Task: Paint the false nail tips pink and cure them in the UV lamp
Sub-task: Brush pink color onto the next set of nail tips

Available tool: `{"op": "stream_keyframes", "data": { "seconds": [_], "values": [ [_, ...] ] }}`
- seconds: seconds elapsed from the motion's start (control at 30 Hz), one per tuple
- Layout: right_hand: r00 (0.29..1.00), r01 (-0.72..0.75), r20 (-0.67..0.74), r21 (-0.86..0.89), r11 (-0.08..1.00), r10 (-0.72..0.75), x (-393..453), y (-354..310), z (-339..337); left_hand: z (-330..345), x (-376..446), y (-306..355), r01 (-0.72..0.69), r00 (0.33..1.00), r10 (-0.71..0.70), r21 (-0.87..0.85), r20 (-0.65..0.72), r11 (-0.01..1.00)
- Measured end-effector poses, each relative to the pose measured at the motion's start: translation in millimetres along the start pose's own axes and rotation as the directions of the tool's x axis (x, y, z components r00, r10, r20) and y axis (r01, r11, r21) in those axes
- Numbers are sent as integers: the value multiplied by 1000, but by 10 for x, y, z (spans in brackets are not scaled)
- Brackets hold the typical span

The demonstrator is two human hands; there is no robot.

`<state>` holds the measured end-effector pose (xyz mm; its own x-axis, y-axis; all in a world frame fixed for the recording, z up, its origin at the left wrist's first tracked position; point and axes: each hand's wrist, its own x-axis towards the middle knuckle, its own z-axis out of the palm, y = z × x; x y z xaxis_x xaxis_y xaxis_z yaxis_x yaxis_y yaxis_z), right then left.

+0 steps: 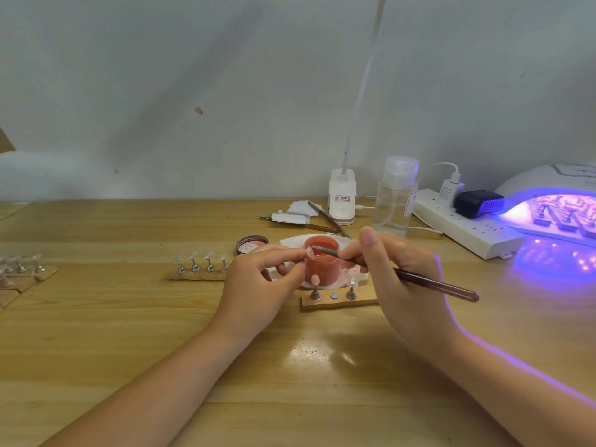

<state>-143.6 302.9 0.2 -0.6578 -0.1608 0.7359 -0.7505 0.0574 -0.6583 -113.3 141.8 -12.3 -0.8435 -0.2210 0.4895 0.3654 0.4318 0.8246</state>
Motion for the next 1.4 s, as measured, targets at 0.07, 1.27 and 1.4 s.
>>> {"op": "stream_keyframes", "data": {
  "seconds": [0.07,1.27,1.4],
  "values": [
    [1000,-14,-1,25,1000,14,-23,11,-3,2,2,-3,5,1000,-5,-6,-4,1000],
    [999,40,2,-66,997,-40,9,17,-7,-5,-16,52,10,1000,-10,1,13,1000],
    [999,-18,-33,85,996,20,-10,8,-18,-5,-12,39,14,1000,-14,-1,11,1000]
  ]
}}
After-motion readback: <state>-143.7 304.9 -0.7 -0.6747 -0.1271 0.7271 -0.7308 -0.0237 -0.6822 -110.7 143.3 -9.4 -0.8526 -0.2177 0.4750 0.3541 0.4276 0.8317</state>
